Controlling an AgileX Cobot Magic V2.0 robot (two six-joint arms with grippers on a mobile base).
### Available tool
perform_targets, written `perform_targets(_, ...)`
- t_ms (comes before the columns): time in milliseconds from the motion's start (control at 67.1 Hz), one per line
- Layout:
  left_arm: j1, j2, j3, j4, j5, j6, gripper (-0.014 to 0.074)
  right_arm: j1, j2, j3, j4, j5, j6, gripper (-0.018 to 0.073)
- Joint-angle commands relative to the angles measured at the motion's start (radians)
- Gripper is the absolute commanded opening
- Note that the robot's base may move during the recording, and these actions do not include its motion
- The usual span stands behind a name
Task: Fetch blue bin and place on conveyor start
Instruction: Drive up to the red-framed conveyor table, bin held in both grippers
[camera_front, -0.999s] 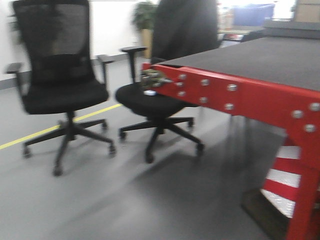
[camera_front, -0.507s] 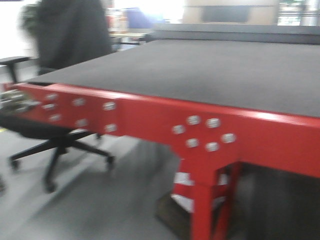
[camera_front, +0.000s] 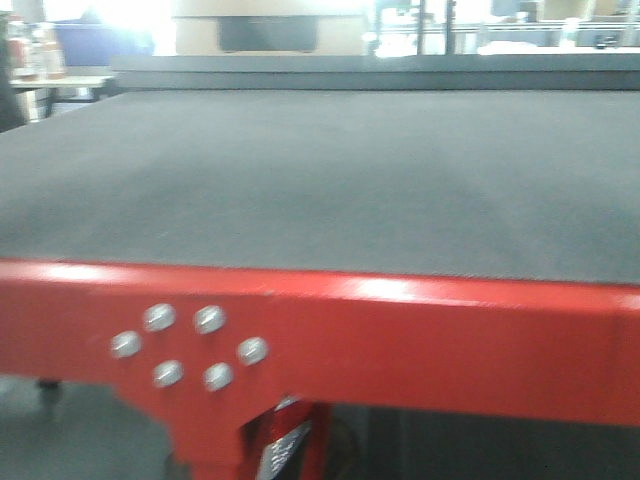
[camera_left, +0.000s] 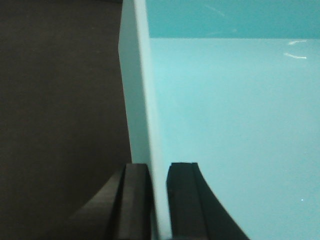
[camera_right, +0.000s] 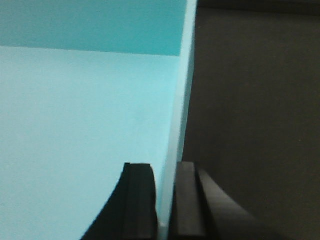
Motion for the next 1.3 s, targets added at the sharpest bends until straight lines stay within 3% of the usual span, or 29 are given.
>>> perform_targets(0, 0.002, -0.011, -0.008, -0.006, -0.031, 0.006, -0.0111, -0.008, -0.014, -0.007, -0.014, -0.057, -0.016, -0.0152)
perform_targets(1282, 0.002, -0.011, -0.008, -0.004, -0.031, 0.006, -0.0111, -0.008, -0.014, -0.007, -0.014, -0.057, -0.016, -0.0152)
